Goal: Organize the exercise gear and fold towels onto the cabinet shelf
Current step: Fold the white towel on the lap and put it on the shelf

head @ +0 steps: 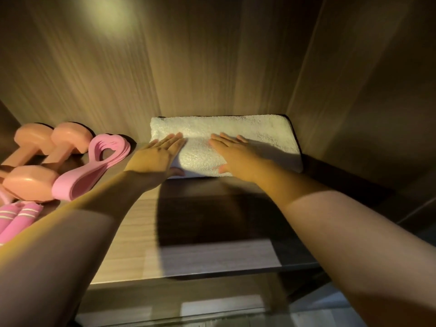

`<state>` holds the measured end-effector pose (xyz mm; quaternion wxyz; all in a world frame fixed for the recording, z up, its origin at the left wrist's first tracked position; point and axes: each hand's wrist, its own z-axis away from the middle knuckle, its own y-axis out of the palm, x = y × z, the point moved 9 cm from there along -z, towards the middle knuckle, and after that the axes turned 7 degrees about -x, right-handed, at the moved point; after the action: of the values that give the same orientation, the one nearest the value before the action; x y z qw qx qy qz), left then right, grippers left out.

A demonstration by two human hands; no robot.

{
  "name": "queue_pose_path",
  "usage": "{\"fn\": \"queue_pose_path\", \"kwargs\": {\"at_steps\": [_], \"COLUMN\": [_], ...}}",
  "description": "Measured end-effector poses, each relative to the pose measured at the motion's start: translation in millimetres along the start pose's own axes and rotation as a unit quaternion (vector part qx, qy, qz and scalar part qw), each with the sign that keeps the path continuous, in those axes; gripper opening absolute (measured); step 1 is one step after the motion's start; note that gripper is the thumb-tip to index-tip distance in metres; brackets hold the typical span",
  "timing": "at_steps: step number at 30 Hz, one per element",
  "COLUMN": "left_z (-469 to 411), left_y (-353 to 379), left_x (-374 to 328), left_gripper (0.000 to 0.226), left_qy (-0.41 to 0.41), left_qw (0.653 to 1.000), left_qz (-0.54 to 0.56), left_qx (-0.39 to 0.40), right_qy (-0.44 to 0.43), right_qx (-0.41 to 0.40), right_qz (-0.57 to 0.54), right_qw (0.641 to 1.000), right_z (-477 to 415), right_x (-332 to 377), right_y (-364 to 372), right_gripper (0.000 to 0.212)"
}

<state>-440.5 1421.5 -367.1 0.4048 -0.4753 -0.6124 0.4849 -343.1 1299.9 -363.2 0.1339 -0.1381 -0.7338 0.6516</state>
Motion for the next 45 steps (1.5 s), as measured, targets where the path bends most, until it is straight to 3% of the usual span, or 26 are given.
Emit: {"fn": "queue_pose_path", "kwargs": {"at_steps": [3, 9, 13, 17, 22, 31, 39, 45], "left_z": [4.9, 16.5, 13.5, -9.1, -52.0, 12.8, 14.7, 18.9], "left_y": [-1.6, -2.0, -2.4, -7.6, -0.1, -8.9, -7.2, -7.2], "left_x": [0.2, 3.4, -0.4, -51.5, -137.6, -7.1, 14.2, 7.0], "left_gripper": [0.084, 0.082, 0.087, 0.092, 0.071, 0.076, 0.083, 0.079], "left_qy": [0.001, -0.024, -0.037, -0.007, 0.079, 0.002, -0.029, -0.054], "left_qw": [1.000, 1.000, 0.999, 1.000, 0.995, 0.998, 0.998, 0.998], "left_qz": [0.008, -0.003, -0.029, -0.008, -0.039, -0.005, 0.040, 0.006], "left_qx": [-0.001, -0.003, 0.022, -0.016, -0.053, -0.061, -0.040, -0.010], "right_qy": [0.020, 0.142, 0.174, 0.173, 0.183, 0.175, 0.170, 0.174], "right_qx": [-0.005, 0.044, 0.052, 0.046, 0.035, 0.003, 0.022, 0.024], "right_qz": [0.006, 0.058, 0.069, 0.083, 0.099, 0.090, 0.084, 0.119], "right_qw": [1.000, 0.987, 0.981, 0.980, 0.977, 0.980, 0.982, 0.977], "right_z": [18.7, 62.5, 69.8, 66.9, 62.9, 65.1, 59.2, 60.2], "right_x": [-26.7, -93.3, -100.5, -101.8, -106.0, -102.1, -107.4, -104.3], "right_y": [-3.4, -8.8, -8.9, -5.5, -1.2, -6.9, -2.2, -3.4], "right_gripper": [0.086, 0.087, 0.088, 0.086, 0.080, 0.072, 0.075, 0.075]}}
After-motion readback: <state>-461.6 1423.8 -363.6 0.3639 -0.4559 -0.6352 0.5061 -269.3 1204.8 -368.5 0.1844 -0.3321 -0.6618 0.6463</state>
